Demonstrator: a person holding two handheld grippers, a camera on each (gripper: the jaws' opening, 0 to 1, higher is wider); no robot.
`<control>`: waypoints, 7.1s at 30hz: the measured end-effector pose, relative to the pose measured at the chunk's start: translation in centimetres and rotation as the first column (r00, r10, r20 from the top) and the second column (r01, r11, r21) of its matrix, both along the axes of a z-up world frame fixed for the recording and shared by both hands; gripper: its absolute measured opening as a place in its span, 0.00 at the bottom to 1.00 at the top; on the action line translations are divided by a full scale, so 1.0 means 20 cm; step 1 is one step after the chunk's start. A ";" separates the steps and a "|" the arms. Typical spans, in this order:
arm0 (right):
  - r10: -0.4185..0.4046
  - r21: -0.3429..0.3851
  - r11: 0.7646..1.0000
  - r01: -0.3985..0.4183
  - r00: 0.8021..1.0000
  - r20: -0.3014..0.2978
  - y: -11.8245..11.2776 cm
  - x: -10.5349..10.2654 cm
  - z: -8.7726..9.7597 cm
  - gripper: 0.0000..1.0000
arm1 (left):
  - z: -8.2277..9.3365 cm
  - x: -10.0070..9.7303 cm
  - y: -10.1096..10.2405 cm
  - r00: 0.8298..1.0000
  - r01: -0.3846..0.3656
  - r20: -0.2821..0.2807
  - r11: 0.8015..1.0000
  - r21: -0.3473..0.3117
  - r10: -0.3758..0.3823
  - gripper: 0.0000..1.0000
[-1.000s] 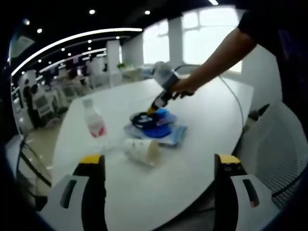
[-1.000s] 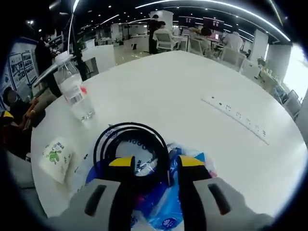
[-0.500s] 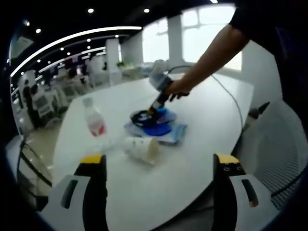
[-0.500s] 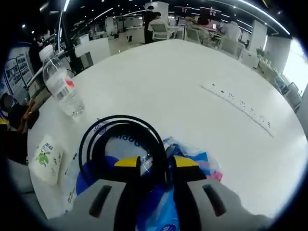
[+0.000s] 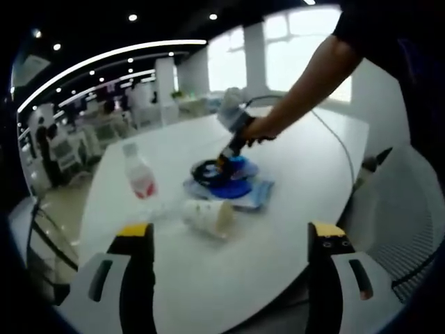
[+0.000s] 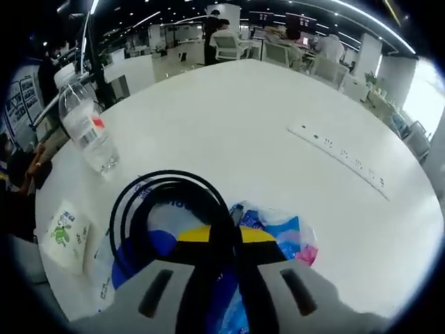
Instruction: Arrange the tabletop items into an orderly group along one side of the table until the central work area is clear of visible clutter.
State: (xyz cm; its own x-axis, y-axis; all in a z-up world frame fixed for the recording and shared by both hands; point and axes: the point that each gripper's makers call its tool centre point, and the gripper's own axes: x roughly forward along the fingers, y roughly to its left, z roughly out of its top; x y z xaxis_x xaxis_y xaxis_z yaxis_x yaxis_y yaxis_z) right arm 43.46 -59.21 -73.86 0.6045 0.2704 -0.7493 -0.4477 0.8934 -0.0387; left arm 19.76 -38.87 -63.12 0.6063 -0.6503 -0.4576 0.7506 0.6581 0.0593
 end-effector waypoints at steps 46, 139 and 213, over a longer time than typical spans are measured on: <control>-0.090 0.125 0.989 0.081 0.994 0.065 -0.22 -0.44 0.44 0.09 | 0.04 -0.01 -0.03 0.997 0.037 0.066 0.999 -0.001 -0.037 0.94; -0.229 0.046 0.971 0.233 0.969 -0.091 -0.68 -1.06 -0.05 0.37 | 0.01 -0.01 -0.02 1.000 0.022 0.019 0.999 -0.034 -0.022 0.98; -0.097 0.009 0.995 0.098 0.989 -0.115 -0.22 -0.17 0.03 0.00 | -0.04 0.00 0.04 1.000 -0.014 -0.026 1.000 0.005 0.014 0.92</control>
State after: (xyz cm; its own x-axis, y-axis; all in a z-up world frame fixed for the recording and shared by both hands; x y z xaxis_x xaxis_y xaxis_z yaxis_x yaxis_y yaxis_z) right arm 40.15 -63.65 -73.22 0.5389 0.2256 -0.8116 -0.3590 0.9331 0.0210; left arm 19.69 -38.09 -63.84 0.6033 -0.6399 -0.4760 0.7427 0.6683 0.0430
